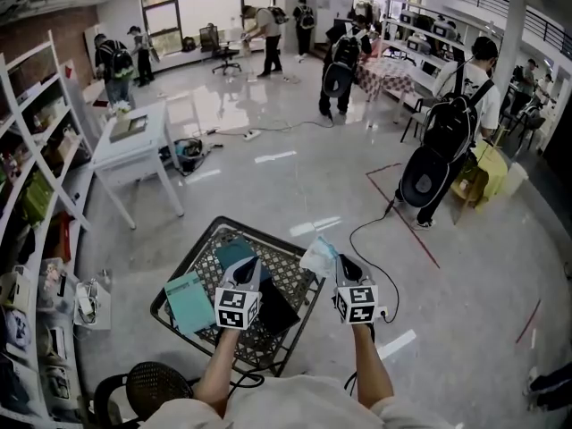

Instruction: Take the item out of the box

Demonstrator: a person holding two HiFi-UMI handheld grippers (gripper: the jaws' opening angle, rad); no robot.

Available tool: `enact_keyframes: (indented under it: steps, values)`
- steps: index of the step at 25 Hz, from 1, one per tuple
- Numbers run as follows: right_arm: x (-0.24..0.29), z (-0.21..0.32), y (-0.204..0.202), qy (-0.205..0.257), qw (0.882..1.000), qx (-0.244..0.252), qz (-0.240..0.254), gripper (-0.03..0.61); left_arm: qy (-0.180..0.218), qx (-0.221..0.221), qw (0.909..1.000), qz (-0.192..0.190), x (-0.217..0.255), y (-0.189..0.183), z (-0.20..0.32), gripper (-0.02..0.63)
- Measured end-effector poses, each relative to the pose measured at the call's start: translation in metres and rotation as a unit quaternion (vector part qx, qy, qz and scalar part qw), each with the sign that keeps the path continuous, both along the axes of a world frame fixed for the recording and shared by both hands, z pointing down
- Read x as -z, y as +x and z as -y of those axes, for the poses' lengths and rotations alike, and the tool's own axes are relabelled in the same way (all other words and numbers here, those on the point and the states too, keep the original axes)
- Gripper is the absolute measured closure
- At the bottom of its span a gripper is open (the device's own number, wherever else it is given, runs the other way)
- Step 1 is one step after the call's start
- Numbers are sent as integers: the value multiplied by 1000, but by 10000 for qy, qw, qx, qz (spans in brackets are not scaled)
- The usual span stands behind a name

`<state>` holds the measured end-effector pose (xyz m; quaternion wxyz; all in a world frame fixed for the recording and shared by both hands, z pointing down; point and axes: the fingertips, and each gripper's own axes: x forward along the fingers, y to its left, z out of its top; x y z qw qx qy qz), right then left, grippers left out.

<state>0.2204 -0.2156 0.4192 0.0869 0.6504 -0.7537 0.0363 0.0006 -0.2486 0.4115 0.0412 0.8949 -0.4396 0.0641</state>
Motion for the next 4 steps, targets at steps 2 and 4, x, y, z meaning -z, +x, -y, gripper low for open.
enact_keyframes:
  steps: [2, 4]
  values:
    - [1, 0, 1, -9, 10000, 0, 0, 578, 1, -4, 10000, -5, 2, 2, 0, 607]
    - [2, 0, 2, -16, 10000, 0, 1, 578, 3, -10, 10000, -9, 3, 3, 1, 607]
